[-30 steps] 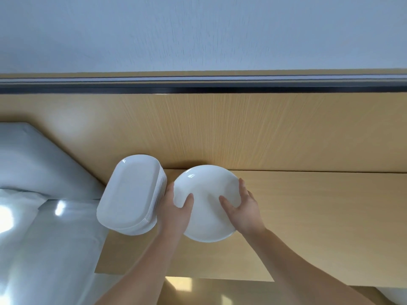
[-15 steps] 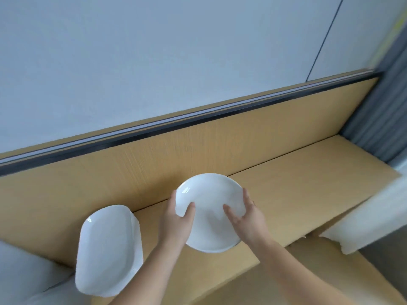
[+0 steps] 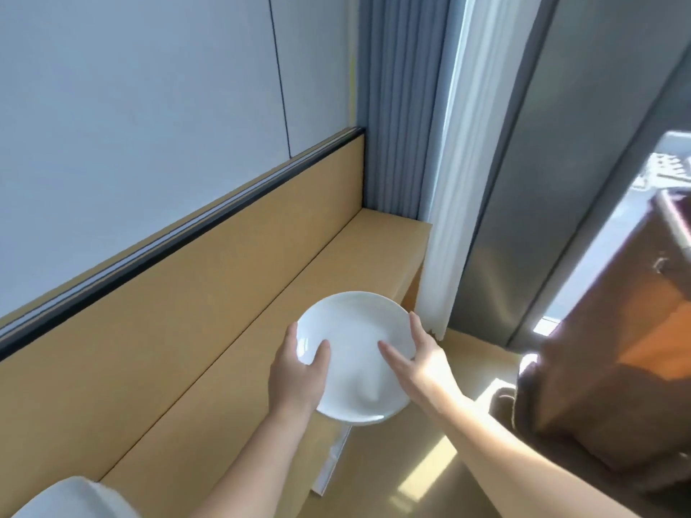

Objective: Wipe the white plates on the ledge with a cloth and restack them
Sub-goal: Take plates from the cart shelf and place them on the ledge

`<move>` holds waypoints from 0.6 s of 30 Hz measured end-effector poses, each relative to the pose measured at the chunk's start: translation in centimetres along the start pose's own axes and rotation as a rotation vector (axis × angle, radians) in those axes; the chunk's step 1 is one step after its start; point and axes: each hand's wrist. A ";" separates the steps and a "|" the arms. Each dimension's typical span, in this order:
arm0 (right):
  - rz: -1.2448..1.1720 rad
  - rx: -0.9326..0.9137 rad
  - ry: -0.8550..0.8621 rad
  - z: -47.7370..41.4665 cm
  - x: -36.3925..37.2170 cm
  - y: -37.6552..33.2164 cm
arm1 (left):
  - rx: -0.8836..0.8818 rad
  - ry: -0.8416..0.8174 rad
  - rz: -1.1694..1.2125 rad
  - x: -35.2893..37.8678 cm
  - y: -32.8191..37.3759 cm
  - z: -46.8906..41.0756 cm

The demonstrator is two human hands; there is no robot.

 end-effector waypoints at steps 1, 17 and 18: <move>0.017 0.003 0.044 0.3 -1.5 0.6 | 0.027 -0.028 -0.003 1.3 0.8 0.4; -0.007 0.174 0.557 14.4 -31.0 18.2 | 0.409 -0.450 -0.135 27.8 13.5 20.1; 0.015 0.182 0.574 15.7 -32.9 19.3 | 0.399 -0.478 -0.122 29.5 14.2 22.0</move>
Point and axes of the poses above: each hand's wrist, its own z-axis away from the middle knuckle, its own x-axis out of the palm, y = z × x, and after that the axes turned 3 degrees about -z, right-handed
